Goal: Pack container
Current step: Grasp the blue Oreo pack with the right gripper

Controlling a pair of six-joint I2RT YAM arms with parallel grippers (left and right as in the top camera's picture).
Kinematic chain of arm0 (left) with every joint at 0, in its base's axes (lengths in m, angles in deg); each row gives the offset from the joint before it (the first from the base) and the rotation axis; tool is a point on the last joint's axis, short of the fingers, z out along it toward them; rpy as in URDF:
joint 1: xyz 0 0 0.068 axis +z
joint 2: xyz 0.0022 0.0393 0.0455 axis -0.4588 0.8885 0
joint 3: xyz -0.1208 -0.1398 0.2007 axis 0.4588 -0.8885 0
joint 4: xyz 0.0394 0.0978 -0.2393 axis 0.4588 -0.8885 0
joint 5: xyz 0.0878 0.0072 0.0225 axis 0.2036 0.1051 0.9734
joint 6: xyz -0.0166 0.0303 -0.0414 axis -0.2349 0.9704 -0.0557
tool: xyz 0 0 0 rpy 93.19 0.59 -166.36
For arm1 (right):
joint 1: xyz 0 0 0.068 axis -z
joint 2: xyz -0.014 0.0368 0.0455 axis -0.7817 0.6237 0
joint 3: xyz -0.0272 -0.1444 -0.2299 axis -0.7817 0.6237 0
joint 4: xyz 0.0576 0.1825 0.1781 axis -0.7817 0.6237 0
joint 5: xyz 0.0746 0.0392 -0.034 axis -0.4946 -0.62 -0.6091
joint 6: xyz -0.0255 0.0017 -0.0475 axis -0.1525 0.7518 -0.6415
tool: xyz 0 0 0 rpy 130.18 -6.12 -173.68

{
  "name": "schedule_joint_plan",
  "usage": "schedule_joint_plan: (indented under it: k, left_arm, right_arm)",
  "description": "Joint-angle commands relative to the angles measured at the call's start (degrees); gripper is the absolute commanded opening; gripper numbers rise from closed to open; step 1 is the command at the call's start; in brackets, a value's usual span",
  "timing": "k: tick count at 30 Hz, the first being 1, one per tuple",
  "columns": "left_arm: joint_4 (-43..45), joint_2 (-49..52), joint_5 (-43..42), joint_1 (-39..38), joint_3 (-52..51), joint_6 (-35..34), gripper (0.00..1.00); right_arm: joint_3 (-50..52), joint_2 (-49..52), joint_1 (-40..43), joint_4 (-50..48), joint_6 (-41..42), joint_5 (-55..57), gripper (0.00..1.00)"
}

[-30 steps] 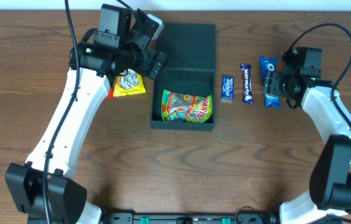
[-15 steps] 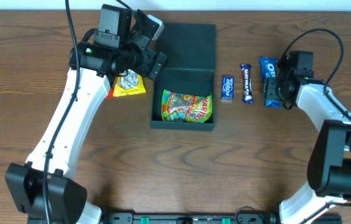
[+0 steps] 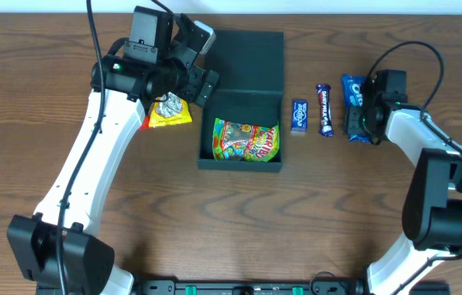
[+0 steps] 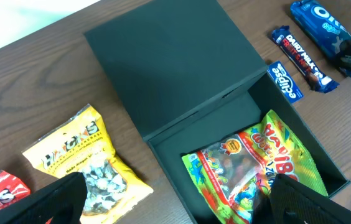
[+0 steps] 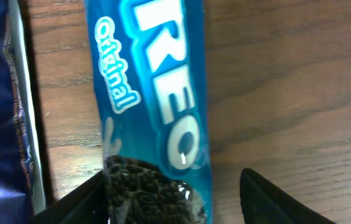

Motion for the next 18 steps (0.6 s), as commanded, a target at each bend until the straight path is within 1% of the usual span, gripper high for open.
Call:
schedule_joint_plan:
  k: [1,4,6,7,8,9,12,17,18]
  left_arm:
    - [-0.02,-0.83,0.22,0.46,0.83,1.03,0.95]
    - [-0.02,-0.83,0.22,0.46,0.83,1.03,0.95]
    - [-0.02,-0.83,0.26,0.46,0.83,1.05,0.95]
    - [-0.02,-0.83,0.42,0.48,0.83,1.05,0.95]
    - [-0.02,-0.83,0.85,0.50,0.83,1.03,0.95]
    - [-0.02,-0.83,1.75,0.59,0.83,1.01,0.95]
    - [-0.04,-0.83,2.78,1.18,0.83,0.94,0.95]
    - [-0.04,-0.85,2.75,3.13,0.85,0.55,0.95]
    - [-0.04,-0.85,2.75,3.52,0.87,0.55,0.95]
  right_arm:
    - [-1.01,1.22,-0.96,-0.13,-0.72,0.31,0.56]
    - [-1.01,1.62,-0.94,-0.13,-0.70,0.33,0.50]
    - [-1.01,1.66,-0.96,-0.13,-0.68,0.35,0.44]
    - [-1.01,1.66,-0.96,-0.11,-0.68,0.33,0.40]
    - [-1.01,1.66,-0.96,-0.11,-0.68,0.35,0.32]
    - [-1.01,1.66,-0.96,-0.11,-0.68,0.35,0.26]
    - [-1.01,1.66,-0.96,-0.07,-0.37,0.33,0.12]
    - [-1.01,1.60,-0.96,0.35,0.42,-2.21,0.10]
    - [-1.03,1.55,-0.96,0.37,0.42,-2.89,0.09]
